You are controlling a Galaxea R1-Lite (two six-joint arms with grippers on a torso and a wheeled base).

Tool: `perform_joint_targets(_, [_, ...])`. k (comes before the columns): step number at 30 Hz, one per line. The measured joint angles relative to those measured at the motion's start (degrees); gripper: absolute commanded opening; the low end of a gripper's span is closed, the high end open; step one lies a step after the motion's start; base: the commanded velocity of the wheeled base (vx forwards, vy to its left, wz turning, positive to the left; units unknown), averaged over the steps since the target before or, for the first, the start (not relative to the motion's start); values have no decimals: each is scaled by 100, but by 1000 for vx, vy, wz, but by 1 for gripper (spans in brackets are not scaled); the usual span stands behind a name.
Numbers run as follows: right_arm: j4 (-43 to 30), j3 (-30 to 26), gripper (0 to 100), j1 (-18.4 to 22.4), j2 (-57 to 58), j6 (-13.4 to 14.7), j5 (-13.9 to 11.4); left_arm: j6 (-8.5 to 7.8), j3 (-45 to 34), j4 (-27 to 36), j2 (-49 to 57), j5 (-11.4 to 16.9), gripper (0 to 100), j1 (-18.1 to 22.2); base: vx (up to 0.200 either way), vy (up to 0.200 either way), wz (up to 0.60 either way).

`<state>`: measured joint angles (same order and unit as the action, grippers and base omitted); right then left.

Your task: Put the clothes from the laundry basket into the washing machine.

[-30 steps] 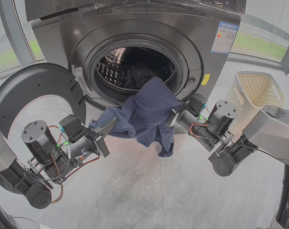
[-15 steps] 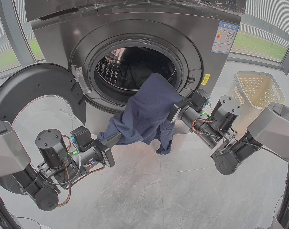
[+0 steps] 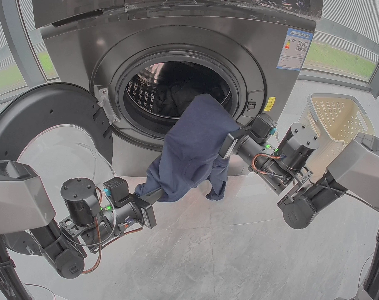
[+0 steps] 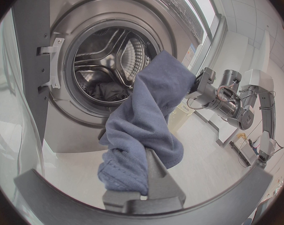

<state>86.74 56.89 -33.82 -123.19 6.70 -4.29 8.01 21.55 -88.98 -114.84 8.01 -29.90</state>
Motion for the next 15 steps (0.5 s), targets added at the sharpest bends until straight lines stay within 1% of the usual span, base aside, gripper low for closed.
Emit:
perform_joint_targets(4, [2,2,0,-27,1,5,6,1,5,0,-73,0,0,-17,0,0,0])
perform_joint_targets(5, [2,2,0,-27,1,5,6,4,2,-2,-88,0,100,-20,0,0,0])
perform_joint_targets(11, [2,11,0,-24,1,5,9,4,-113,-2,-167,0,100,-24,0,0,0])
perform_joint_targets(15, [6,16,0,0,1,2,9,6,-350,0,-215,0,100,-30,0,0,0])
